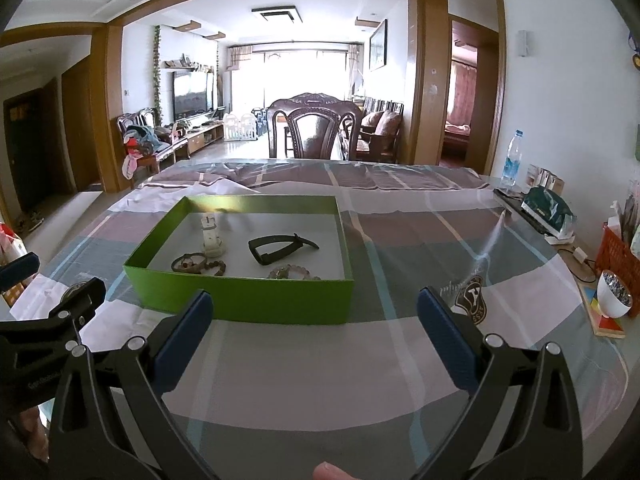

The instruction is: Organize jewelry

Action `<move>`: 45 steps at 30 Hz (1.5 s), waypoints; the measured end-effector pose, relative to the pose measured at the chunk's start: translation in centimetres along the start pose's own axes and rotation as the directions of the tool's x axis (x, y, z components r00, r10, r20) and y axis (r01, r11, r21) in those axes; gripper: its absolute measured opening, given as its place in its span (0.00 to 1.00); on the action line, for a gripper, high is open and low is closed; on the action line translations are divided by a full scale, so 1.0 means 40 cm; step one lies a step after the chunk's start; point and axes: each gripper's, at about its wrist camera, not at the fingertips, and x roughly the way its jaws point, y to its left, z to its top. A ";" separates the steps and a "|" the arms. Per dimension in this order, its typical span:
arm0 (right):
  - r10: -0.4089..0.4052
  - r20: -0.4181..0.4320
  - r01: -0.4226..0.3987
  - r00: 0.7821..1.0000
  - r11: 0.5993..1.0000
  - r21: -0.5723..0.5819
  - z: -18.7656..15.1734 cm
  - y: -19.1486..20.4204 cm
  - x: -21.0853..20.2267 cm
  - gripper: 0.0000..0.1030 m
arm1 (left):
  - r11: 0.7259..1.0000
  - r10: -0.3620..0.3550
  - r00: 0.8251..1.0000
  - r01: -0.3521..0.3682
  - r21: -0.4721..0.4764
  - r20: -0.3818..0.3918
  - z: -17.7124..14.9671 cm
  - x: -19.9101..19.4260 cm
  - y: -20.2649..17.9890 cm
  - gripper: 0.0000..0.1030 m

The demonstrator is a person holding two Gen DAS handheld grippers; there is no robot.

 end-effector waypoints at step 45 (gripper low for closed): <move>-0.003 -0.024 0.003 1.000 1.000 -0.002 -0.010 -0.002 0.022 0.97 | 1.000 -0.007 1.000 0.007 -0.001 -0.025 -0.022 0.022 -0.004 0.96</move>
